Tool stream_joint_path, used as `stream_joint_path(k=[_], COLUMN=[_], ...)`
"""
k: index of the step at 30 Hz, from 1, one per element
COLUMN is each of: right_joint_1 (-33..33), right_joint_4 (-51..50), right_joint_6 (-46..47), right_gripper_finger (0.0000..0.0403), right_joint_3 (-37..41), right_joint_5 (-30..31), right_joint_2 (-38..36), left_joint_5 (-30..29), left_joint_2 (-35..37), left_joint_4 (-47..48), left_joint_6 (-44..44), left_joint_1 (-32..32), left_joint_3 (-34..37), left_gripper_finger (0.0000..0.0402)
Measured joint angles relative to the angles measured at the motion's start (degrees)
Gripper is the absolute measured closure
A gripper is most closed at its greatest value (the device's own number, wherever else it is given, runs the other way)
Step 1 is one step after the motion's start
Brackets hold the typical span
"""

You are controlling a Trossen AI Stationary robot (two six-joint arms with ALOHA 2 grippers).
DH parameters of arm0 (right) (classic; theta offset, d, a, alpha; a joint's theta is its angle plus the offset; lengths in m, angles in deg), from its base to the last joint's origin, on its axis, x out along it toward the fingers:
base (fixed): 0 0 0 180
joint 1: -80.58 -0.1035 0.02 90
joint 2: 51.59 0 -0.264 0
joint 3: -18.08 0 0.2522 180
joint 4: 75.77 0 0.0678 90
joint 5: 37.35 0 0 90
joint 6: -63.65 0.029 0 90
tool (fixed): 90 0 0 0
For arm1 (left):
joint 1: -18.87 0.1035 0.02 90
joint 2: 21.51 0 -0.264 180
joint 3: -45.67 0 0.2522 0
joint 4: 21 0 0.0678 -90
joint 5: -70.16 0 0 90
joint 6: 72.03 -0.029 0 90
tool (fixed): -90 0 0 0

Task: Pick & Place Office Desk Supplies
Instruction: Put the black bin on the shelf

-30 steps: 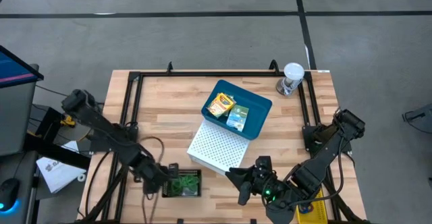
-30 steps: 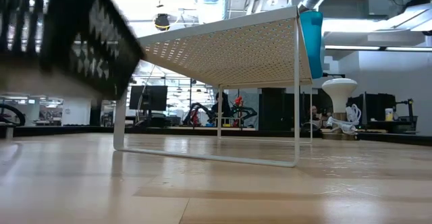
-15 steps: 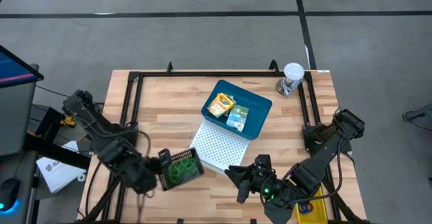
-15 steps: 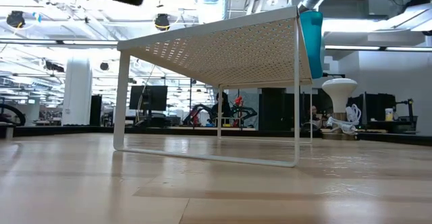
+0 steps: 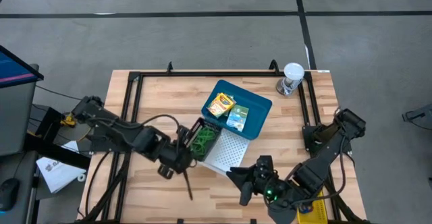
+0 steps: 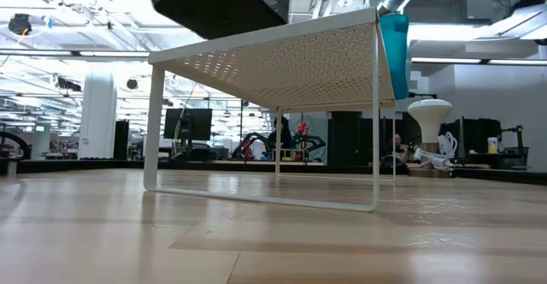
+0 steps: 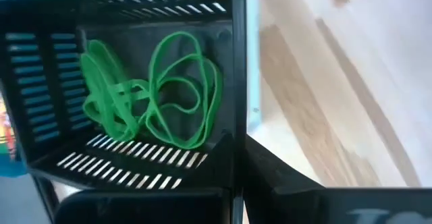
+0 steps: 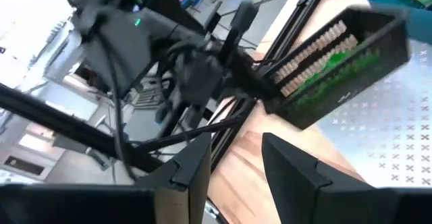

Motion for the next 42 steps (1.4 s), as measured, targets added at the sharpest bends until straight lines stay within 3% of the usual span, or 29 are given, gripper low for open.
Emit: stream_joint_path(k=[14,42], right_joint_1=[-1.49,-1.52], right_joint_4=[0.44,0.36], right_joint_6=[-9.26,-11.11], right_gripper_finger=[0.0273,0.0273], right_joint_3=[0.0,0.0], right_joint_5=[-0.02,-1.6], right_joint_2=[-5.34,-5.57], left_joint_5=[-1.21,-0.29], left_joint_2=[-4.99,-7.13], left_joint_4=[-1.09,-0.02], left_joint_6=[-1.78,-1.72], left_joint_1=[0.82,3.77], left_joint_3=[0.1,0.1], left_gripper_finger=[0.0402,0.0398])
